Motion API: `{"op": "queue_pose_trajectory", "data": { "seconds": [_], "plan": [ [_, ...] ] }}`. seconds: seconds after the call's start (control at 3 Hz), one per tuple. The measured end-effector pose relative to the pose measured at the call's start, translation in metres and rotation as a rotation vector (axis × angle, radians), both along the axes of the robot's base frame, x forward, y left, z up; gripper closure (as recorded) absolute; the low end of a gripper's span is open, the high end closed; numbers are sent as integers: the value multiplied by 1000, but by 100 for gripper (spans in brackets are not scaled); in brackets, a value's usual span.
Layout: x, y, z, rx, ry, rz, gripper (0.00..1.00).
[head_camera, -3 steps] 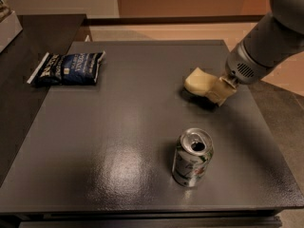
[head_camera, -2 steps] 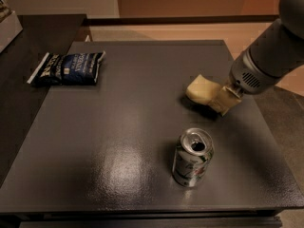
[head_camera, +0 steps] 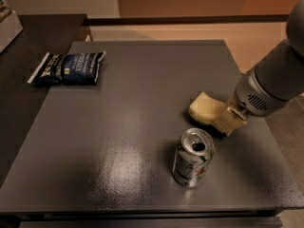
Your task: Move sponge near 7up can
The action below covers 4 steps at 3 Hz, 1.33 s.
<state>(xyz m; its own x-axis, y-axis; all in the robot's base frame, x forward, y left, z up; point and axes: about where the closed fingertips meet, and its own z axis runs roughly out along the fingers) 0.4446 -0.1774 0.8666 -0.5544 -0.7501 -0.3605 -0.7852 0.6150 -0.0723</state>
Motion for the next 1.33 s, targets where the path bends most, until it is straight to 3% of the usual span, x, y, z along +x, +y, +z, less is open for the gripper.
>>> {"op": "queue_pose_trajectory", "data": {
  "seconds": [1.0, 1.33],
  "plan": [
    [-36, -1, -15, -28, 58, 32, 12],
    [-36, 0, -15, -29, 56, 33, 0]
  ]
}}
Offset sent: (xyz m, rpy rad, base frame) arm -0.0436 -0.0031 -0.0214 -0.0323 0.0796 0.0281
